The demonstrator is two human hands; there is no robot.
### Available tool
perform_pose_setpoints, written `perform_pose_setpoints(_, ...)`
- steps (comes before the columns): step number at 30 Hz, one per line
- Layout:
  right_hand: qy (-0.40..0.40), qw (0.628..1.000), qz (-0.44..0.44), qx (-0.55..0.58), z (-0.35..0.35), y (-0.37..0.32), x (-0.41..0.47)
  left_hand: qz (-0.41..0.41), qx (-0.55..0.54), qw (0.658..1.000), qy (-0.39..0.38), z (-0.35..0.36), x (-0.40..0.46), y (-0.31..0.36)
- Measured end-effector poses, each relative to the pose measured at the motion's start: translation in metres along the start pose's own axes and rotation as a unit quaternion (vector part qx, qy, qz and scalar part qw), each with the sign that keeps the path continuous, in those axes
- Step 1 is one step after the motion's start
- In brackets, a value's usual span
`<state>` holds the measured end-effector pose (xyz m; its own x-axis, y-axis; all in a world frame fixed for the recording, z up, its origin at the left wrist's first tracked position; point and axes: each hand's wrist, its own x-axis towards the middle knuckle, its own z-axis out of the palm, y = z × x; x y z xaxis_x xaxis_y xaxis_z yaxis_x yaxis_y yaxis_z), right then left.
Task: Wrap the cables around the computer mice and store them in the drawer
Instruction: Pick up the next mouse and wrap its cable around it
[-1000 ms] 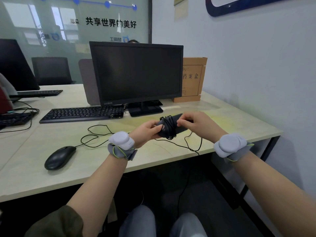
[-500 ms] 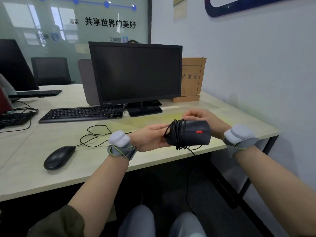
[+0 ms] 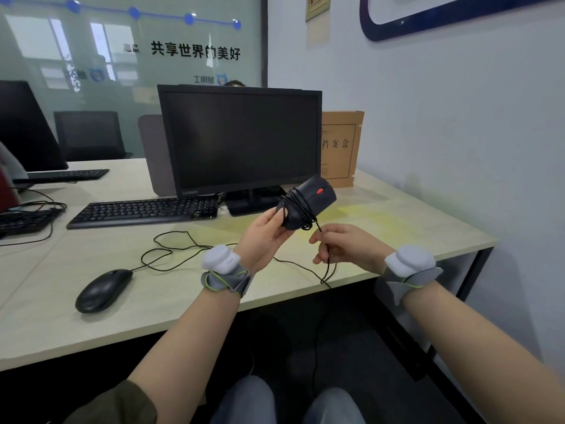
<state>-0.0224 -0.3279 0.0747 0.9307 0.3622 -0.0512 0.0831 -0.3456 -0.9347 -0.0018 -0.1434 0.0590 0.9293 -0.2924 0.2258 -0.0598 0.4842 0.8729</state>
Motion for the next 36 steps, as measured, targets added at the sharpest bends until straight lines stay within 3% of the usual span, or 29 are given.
perform_pose_setpoints(4,-0.036,0.987,-0.021,-0.154,0.005,0.002,-0.004,0.022,0.008,0.998,0.056,-0.003,0.004,-0.001)
perform_pose_setpoints(7,-0.019,0.974,-0.034,-0.225,0.007,0.0,-0.006,0.026,0.024,0.994,0.102,-0.006,0.007,-0.002)
perform_pose_setpoints(14,0.165,0.896,-0.082,-0.404,0.005,-0.019,-0.006,-0.008,0.214,0.97,0.114,-0.012,0.01,-0.006)
perform_pose_setpoints(22,0.19,0.909,-0.09,-0.36,0.001,-0.034,0.002,-0.012,0.407,0.912,0.056,-0.01,0.015,0.007)
perform_pose_setpoints(29,0.216,0.91,-0.137,-0.328,0.003,-0.036,0.007,-0.011,0.376,0.925,0.06,-0.013,0.022,0.021)
perform_pose_setpoints(36,0.196,0.894,-0.189,-0.357,0.009,-0.055,0.013,-0.02,0.416,0.907,0.059,-0.018,0.025,0.036)
